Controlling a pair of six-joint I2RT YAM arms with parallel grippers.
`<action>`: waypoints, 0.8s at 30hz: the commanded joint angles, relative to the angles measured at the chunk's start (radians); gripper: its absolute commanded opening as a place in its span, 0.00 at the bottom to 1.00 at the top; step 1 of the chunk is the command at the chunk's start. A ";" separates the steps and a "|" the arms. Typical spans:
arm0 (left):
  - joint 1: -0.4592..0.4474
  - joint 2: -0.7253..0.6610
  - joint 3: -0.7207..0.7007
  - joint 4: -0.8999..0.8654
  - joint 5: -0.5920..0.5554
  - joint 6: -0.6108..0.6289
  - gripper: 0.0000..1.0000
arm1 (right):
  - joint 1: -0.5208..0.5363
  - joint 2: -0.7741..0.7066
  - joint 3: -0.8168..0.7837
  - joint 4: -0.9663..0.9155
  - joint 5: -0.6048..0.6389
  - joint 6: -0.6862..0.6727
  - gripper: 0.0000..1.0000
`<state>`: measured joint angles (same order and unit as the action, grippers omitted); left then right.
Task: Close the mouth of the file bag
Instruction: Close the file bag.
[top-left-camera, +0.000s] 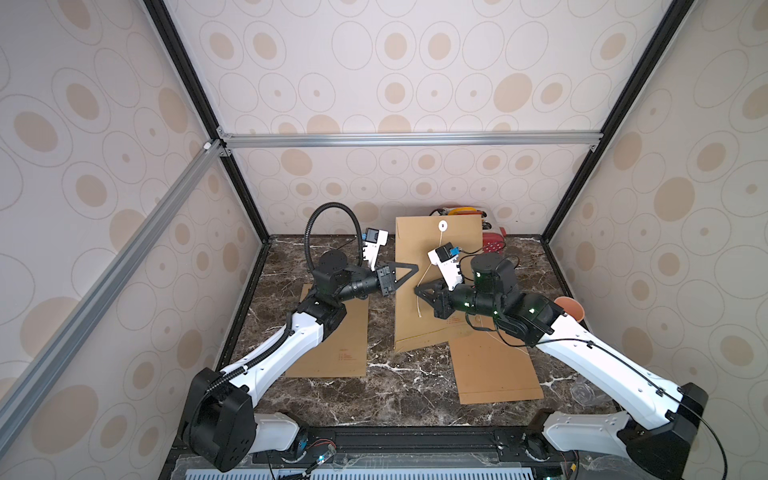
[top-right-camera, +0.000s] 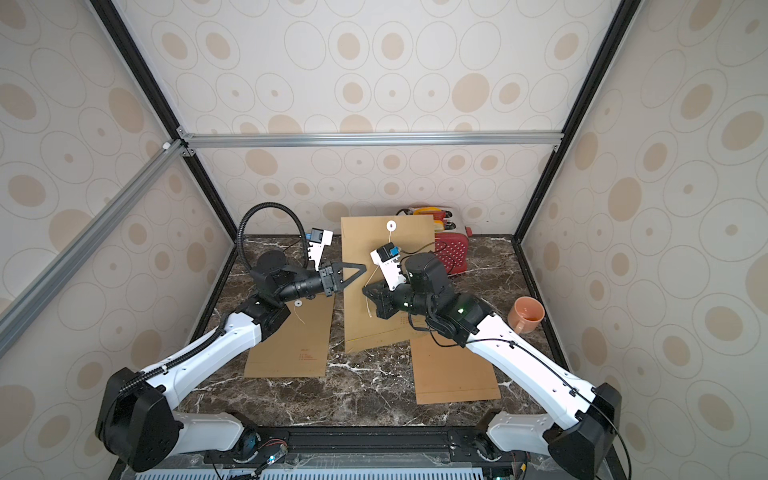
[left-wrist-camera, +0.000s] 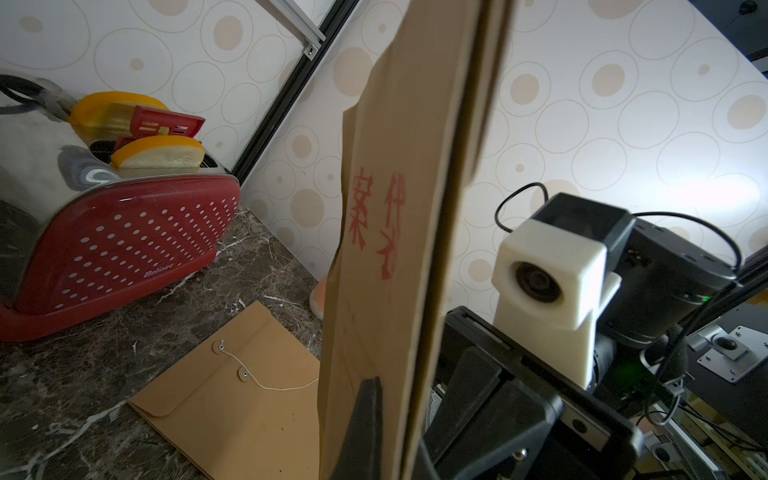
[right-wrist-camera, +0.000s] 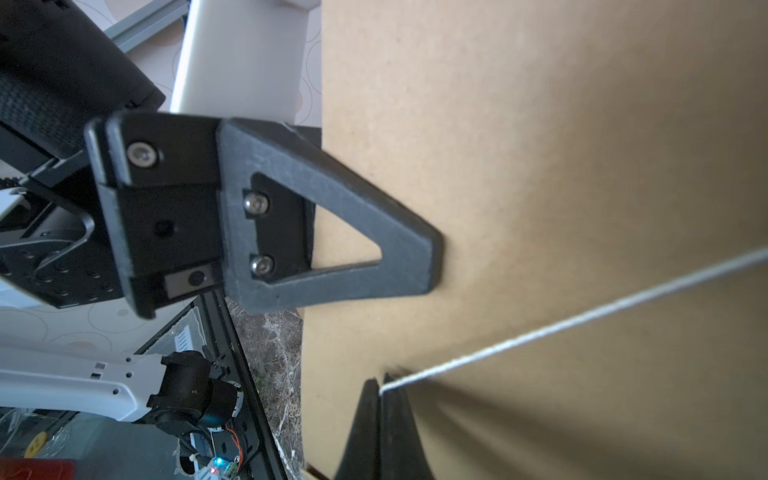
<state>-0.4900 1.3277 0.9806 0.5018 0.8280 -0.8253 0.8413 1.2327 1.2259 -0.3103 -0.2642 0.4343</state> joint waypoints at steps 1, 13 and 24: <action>-0.004 -0.021 0.001 0.110 -0.018 -0.028 0.00 | 0.013 -0.020 -0.028 -0.001 0.030 0.006 0.00; -0.004 -0.016 -0.023 0.256 -0.007 -0.131 0.00 | -0.049 -0.127 -0.150 0.017 0.093 0.030 0.00; -0.004 -0.004 -0.002 0.268 0.049 -0.155 0.00 | -0.244 -0.170 -0.119 -0.097 0.002 -0.011 0.00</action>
<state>-0.4911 1.3277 0.9447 0.6876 0.8543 -0.9562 0.6407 1.0733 1.0748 -0.3317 -0.2199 0.4473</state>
